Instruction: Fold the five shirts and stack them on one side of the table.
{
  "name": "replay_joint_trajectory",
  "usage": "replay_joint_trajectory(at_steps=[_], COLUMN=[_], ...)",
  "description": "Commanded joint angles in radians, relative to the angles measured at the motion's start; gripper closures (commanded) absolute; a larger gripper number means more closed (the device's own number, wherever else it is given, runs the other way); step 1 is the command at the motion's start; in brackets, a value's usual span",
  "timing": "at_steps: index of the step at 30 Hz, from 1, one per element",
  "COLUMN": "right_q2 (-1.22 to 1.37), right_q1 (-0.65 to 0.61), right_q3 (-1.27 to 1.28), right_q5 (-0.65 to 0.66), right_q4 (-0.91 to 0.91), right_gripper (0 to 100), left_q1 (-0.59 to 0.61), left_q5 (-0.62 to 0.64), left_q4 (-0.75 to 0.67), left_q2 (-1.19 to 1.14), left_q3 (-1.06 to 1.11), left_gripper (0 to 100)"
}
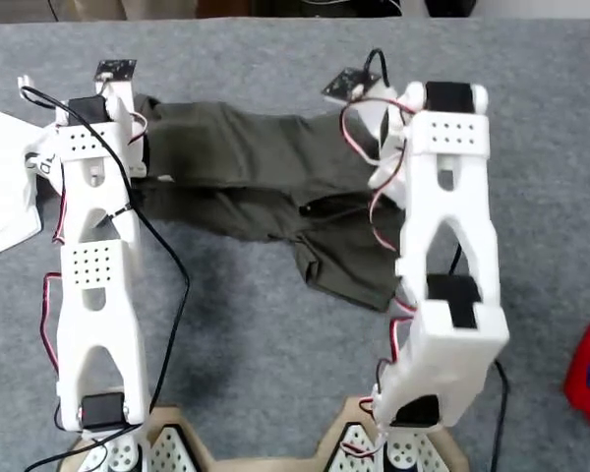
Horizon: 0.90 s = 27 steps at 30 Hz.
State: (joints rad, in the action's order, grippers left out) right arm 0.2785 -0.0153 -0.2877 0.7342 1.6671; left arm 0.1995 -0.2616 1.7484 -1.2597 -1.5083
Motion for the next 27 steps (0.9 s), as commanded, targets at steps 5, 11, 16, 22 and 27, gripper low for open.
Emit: replay_joint_trajectory(at_steps=[5,11,16,22,27], right_q2=[-0.351,-0.499,-0.509,-0.509,-0.509], right_q1=[-0.008,-0.002,-0.002,-0.002,-0.002], right_q3=[0.503,0.789,0.883,0.935,0.974], right_q5=[0.005,0.005,0.003,0.003,0.003], right_q4=[-0.226,-0.325,-0.367,-0.397,-0.451], right_gripper=[99.4,99.4,99.4,99.4,99.4], left_q1=[0.002,0.003,0.002,-0.012,-0.017], left_q5=[-0.009,-0.035,-0.038,-0.064,-0.107], left_q4=[0.014,0.014,0.015,0.015,0.017], left_q2=[0.044,0.044,0.044,0.044,0.084], left_q3=[0.011,0.012,0.012,0.012,0.051], left_gripper=[98,98,98,98,98])
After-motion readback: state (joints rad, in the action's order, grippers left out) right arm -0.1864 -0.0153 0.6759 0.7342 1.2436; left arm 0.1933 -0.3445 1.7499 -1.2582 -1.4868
